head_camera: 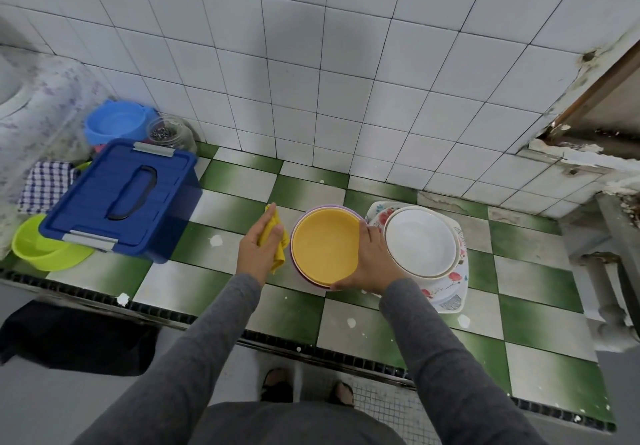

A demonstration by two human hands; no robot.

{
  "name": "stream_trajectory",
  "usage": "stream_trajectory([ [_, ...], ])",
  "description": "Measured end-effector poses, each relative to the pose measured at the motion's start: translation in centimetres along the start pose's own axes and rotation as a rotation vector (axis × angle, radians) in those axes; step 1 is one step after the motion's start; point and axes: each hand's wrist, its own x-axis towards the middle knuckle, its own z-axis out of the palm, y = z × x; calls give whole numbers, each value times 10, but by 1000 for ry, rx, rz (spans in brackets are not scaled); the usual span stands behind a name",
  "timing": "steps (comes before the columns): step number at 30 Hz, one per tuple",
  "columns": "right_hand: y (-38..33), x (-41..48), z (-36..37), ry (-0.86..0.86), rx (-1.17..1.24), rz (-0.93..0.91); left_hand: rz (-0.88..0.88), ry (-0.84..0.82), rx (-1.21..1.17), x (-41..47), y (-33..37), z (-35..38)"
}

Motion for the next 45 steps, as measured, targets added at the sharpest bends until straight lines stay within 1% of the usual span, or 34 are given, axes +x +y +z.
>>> stream_trajectory([
  [4, -4, 4, -3, -2, -35, -3, -8, 5, 4, 0, -1, 1],
  [9, -6, 6, -5, 18, -2, -11, -11, 19, 20, 4, -4, 0],
  [13, -6, 6, -4, 30, 47, -6, -12, 39, 45, 8, -7, -3],
  [17, -5, 4, -6, 35, 103, 0, -44, 77, 144, 10, -12, -6],
  [25, -6, 3, -11, 6, 231, 55, -96, 57, 185, 3, -20, 3],
  [30, -8, 2, -14, -5, 242, 55, -115, 41, 188, -2, -17, 14],
  [45, -16, -9, -14, 14, 225, 27, -169, 84, 161, -3, -16, 19],
])
